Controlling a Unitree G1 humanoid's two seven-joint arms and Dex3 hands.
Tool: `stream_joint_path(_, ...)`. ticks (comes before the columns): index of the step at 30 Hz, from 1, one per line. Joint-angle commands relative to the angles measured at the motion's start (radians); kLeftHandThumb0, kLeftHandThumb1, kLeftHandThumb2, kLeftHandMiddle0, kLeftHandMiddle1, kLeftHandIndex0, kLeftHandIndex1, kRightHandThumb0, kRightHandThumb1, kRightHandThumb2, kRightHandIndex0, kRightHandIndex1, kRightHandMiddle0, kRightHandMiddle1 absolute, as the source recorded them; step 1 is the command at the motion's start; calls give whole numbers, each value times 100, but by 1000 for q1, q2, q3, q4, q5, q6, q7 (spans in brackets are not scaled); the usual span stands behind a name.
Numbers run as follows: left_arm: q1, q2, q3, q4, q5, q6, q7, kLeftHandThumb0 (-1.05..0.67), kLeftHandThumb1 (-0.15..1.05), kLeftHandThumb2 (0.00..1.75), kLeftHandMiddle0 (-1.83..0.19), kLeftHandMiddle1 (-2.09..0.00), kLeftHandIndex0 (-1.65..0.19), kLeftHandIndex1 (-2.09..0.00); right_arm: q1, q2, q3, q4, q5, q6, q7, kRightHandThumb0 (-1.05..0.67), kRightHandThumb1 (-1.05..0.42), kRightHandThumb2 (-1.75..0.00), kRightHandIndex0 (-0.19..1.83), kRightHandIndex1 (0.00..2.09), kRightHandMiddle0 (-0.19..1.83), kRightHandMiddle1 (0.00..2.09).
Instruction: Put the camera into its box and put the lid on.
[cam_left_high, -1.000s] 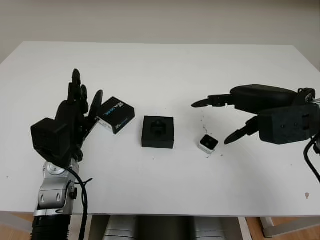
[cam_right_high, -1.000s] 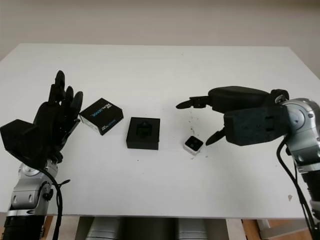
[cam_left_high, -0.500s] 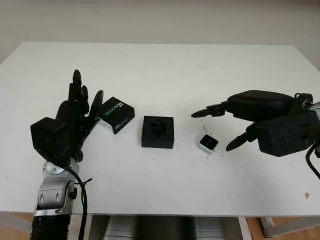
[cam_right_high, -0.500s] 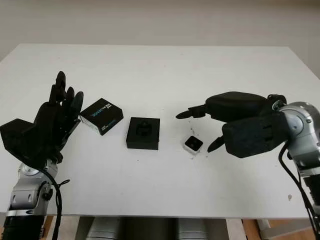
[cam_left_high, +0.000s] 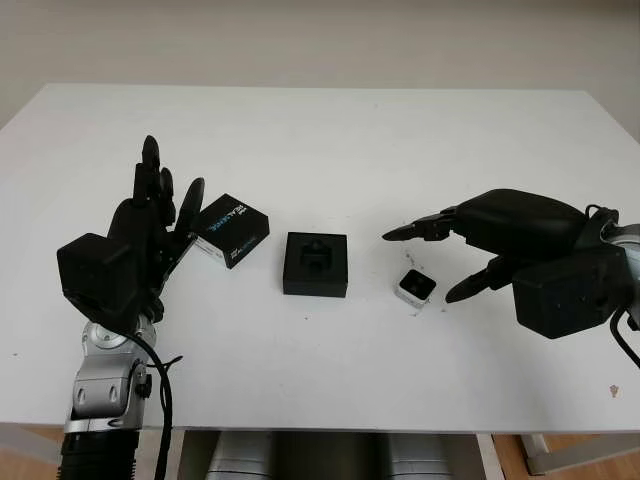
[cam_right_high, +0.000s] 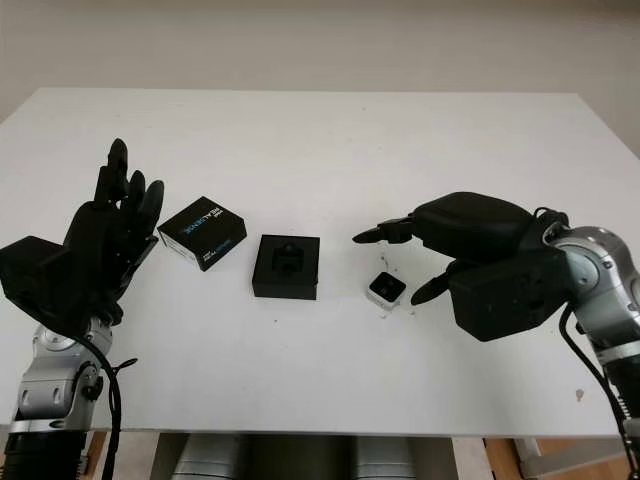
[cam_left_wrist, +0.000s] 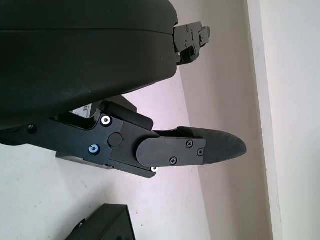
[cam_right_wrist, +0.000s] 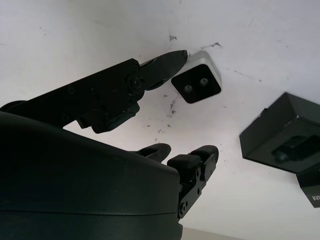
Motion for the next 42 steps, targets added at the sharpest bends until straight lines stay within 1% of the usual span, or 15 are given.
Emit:
stream_joint_path(1,-4,8,6,-14,-2,-1,-1,-73,105,39,14,-5,18,-5,-5,5,10,29,-25,-25,-28,-40,-85,-6,40,15,45,17)
stream_joint_path(5,-8,14,0,-13,18,3,5,-73,105,40,12,-6,17,-6,-21,11,32,77,-67,-49,-69,-39,-85,-6,37,14,45,17)
stream_joint_path(9,-11,14,7,-17,7,9,1,-72,105,40,13,-5,17,-5,-38,23,52,128,-87,-83,-97,-37,-84,-5,37,16,45,18)
stream_joint_path(16,-14,20,10,-22,5,19,-1,-71,105,41,14,-5,18,-5,-58,25,76,166,-115,-126,-120,-39,-82,-5,38,19,46,21)
stream_joint_path(22,-12,14,9,-24,3,18,0,-71,105,40,13,-5,17,-6,-55,35,84,190,-122,-152,-160,-39,-82,-5,39,27,47,25)
stream_joint_path(23,-12,12,11,-23,-2,18,-2,-71,105,40,13,-5,17,-5,-55,36,85,191,-123,-153,-163,-39,-82,-5,36,32,46,28)
stream_joint_path(25,-11,15,11,-24,0,18,-1,-71,105,39,14,-5,18,-5,-55,42,84,198,-117,-156,-169,-39,-83,-5,19,66,38,45)
stream_joint_path(27,-9,17,11,-27,3,20,1,-72,105,40,13,-5,17,-6,-55,47,83,205,-111,-157,-173,-37,-83,-5,8,87,33,59)
stream_joint_path(29,-5,18,11,-32,6,22,3,-72,105,40,13,-5,17,-6,-54,51,82,209,-108,-156,-175,-36,-84,-6,5,91,31,63)
stream_joint_path(31,-3,16,9,-35,12,21,8,-72,105,40,13,-6,17,-6,-56,57,80,215,-102,-161,-178,-35,-84,-5,3,95,29,72)
stream_joint_path(33,-1,14,9,-37,16,22,13,-73,105,40,12,-6,16,-6,-59,61,80,221,-100,-163,-183,-34,-84,-6,3,100,27,84)
stream_joint_path(37,1,10,11,-41,8,24,11,-72,105,40,12,-6,16,-6,-66,65,84,235,-112,-161,-190,-34,-85,-5,4,106,27,96)
stream_joint_path(42,4,12,8,-45,15,28,12,-73,105,40,12,-6,16,-6,-62,68,85,230,-119,-143,-189,-34,-86,-6,6,107,30,100)
